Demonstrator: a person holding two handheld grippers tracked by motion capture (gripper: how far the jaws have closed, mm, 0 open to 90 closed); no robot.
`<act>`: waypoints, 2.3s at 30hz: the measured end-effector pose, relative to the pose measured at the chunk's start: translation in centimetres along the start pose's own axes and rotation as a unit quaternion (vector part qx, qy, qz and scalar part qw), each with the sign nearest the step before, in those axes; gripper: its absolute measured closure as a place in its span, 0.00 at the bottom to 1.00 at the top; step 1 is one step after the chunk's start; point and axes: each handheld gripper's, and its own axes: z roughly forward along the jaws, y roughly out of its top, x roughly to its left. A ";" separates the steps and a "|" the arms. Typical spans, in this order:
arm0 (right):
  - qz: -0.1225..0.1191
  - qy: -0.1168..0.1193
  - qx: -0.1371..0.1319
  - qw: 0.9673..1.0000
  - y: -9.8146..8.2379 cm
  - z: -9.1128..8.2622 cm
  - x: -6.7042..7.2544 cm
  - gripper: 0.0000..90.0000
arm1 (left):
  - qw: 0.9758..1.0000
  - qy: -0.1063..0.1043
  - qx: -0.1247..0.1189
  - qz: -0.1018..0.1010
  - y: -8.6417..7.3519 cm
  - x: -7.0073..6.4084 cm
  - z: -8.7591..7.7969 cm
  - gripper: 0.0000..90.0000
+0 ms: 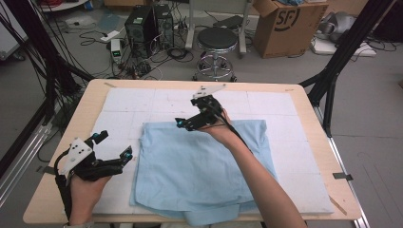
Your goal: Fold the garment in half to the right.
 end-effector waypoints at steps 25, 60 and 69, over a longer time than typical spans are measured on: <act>0.019 0.044 0.085 0.995 0.3 15.5 0.2 0.23 | 1.000 0.009 -0.002 -0.014 -0.6 0.3 -1.3 0.02; 0.024 0.040 0.123 0.991 2.0 15.5 2.3 0.97 | 0.997 -0.071 0.017 -0.021 -1.9 -0.9 -3.0 0.02; 0.025 0.046 0.121 0.991 2.3 15.2 2.5 0.97 | 0.980 -0.177 0.084 0.045 -3.4 -2.8 -4.0 0.08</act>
